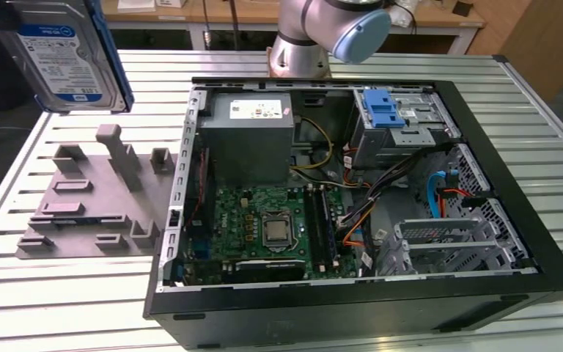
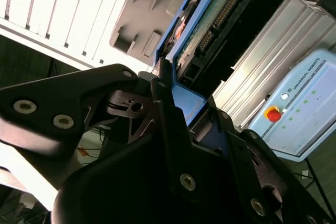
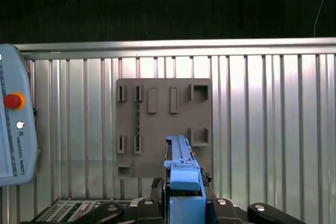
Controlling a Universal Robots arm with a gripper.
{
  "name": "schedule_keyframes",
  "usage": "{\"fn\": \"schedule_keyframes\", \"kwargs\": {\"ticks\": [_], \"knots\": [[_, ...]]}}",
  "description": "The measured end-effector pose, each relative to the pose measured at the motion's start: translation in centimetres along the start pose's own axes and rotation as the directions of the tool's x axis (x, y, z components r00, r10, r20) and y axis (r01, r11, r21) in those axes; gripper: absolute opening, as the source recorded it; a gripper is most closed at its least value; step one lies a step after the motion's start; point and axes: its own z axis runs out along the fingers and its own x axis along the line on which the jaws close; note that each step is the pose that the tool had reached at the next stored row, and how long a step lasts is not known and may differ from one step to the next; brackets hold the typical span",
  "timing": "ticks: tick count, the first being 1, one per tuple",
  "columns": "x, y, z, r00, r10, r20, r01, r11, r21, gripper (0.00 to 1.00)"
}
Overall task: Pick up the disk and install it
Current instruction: 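Pick up the disk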
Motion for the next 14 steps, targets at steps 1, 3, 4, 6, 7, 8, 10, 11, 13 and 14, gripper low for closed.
{"fn": "schedule_keyframes", "kwargs": {"ticks": [1,3,4,6,7,8,10,11,13,14], "knots": [[0.00,-0.20,0.00,1.0000,0.000,0.0000,0.000,1.0000,-0.0001,0.36],[-0.01,-0.61,0.00,1.0000,0.000,0.0000,0.000,1.0000,-0.0003,0.36],[-0.01,-0.80,0.00,1.0000,0.000,0.0000,0.000,1.0000,-0.0003,0.36],[-0.02,-1.17,0.01,1.0000,0.000,0.0001,0.000,1.0000,-0.0004,0.36],[-0.03,-1.36,0.01,1.0000,0.000,0.0000,0.000,1.0000,-0.0006,0.36],[-0.03,-1.55,0.01,1.0000,0.000,0.0000,0.000,1.0000,-0.0006,0.36],[-0.05,-1.96,0.01,1.0000,0.000,0.0000,0.000,1.0000,-0.0006,0.36],[-0.06,-2.17,0.01,1.0000,0.000,-0.0001,0.000,1.0000,-0.0007,0.36],[-0.07,-2.64,0.01,1.0000,0.000,0.0000,0.000,1.0000,-0.0008,0.36],[-0.07,-2.88,0.01,1.0000,0.000,-0.0001,0.000,1.0000,-0.0007,0.36]]}}
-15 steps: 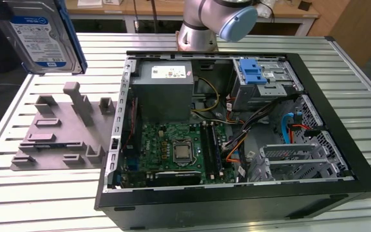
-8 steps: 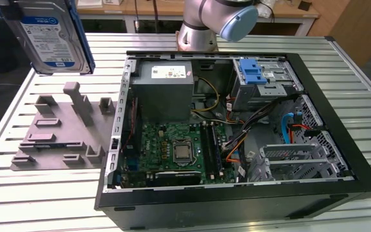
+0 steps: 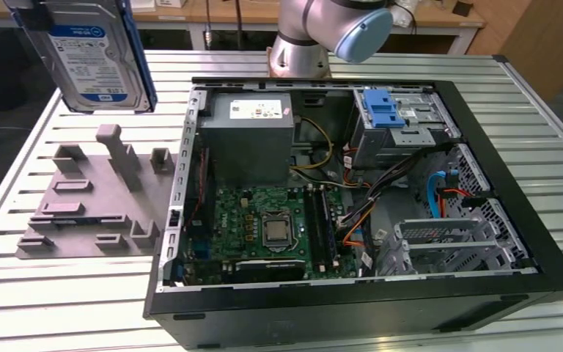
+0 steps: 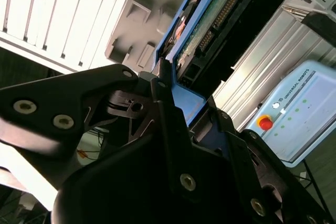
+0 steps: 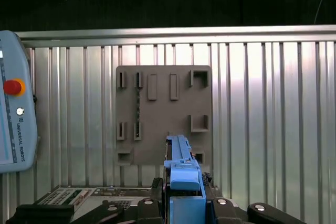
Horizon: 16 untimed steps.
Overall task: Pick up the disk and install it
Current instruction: 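Pick up the disk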
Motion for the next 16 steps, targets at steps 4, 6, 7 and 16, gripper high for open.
{"fn": "schedule_keyframes", "kwargs": {"ticks": [4,6,7,16], "knots": [[0.00,-1.02,0.01,1.0000,0.000,0.0000,0.000,1.0000,-0.0001,0.36],[0.00,-1.55,0.00,1.0000,0.000,-0.0001,0.000,1.0000,-0.0003,0.36],[0.00,-1.84,0.00,1.0000,0.000,0.0000,0.000,1.0000,-0.0003,0.36],[0.04,-4.21,0.01,1.0000,0.000,0.0000,0.000,1.0000,-0.0006,0.36]]}}
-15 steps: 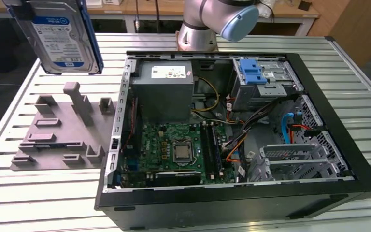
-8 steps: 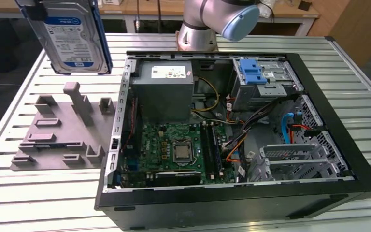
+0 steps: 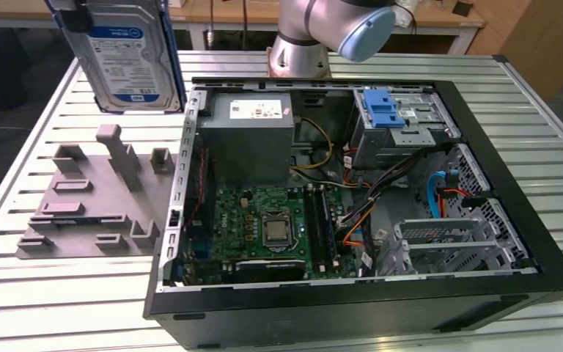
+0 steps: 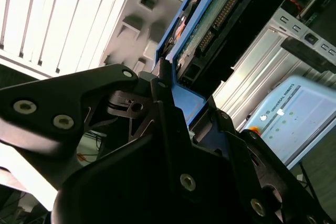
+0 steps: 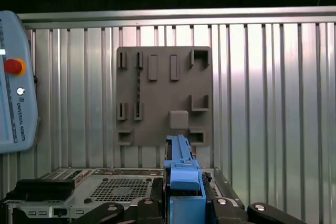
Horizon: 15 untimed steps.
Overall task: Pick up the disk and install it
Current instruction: 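Pick up the disk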
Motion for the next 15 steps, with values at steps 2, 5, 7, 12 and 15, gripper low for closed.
{"fn": "schedule_keyframes", "kwargs": {"ticks": [2,5,7,12,15], "knots": [[0.00,-0.51,0.00,1.0000,0.000,0.0000,0.000,1.0000,0.0000,0.36],[0.00,-1.31,0.00,1.0000,0.000,0.0000,0.000,1.0000,-0.0001,0.36],[0.00,-1.83,0.01,1.0000,0.000,0.0000,0.000,1.0000,-0.0002,0.36],[-0.02,-3.12,0.01,1.0000,0.000,0.0000,0.000,1.0000,-0.0003,0.36],[-0.04,-3.83,0.02,1.0000,0.000,0.0000,0.000,1.0000,-0.0004,0.36]]}}
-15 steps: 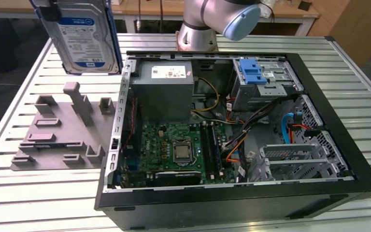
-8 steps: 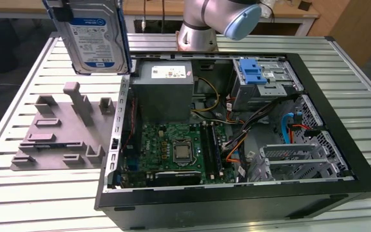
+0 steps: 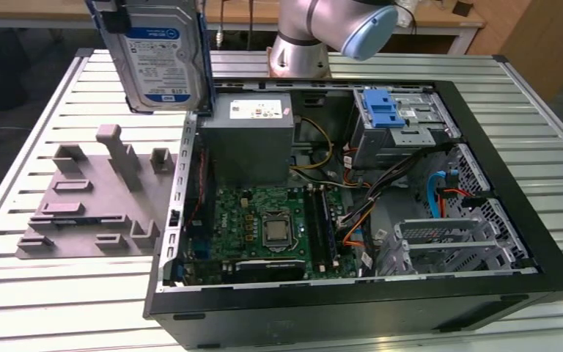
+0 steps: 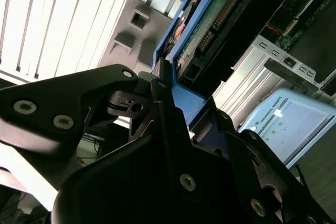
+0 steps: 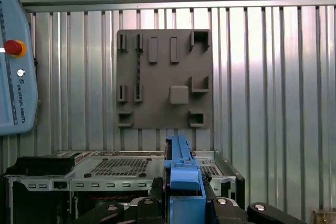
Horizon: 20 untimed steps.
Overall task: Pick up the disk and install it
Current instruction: 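Pick up the disk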
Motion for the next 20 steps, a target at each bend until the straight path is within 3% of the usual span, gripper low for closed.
{"fn": "schedule_keyframes", "kwargs": {"ticks": [20], "knots": [[-0.13,-4.98,0.01,1.0000,0.000,0.0000,0.000,1.0000,-0.0011,0.36]]}}
